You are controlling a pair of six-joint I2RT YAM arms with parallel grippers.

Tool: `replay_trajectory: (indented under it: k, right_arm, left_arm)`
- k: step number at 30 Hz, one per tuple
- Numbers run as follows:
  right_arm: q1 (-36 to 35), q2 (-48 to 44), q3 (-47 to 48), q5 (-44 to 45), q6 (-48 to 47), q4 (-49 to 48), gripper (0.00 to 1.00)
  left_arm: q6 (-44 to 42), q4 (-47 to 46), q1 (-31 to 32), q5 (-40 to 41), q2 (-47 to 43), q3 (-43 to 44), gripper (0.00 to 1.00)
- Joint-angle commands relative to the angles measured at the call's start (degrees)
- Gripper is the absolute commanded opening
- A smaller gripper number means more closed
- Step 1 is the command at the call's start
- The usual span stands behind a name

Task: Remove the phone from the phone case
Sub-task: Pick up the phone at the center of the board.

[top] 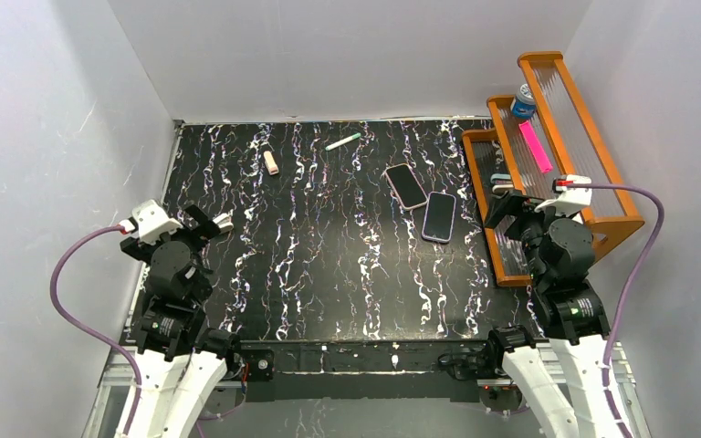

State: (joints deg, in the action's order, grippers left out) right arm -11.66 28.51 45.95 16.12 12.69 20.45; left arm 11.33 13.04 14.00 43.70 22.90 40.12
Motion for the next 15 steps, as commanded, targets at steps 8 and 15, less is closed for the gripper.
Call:
replay_trajectory:
  k: [8, 15]
  right_arm:
    - [-0.1, 2.1, -0.4, 2.1, 4.4, -1.2, 0.99]
    - [-0.2, 3.1, 0.6, 1.9, 9.4, -0.2, 0.99]
  left_arm:
    - [1.9, -6.2, -0.2, 1.9, 3.8, -4.0, 0.98]
    - [-7.1, -11.4, -0.2, -5.9, -1.6, -9.7, 0.98]
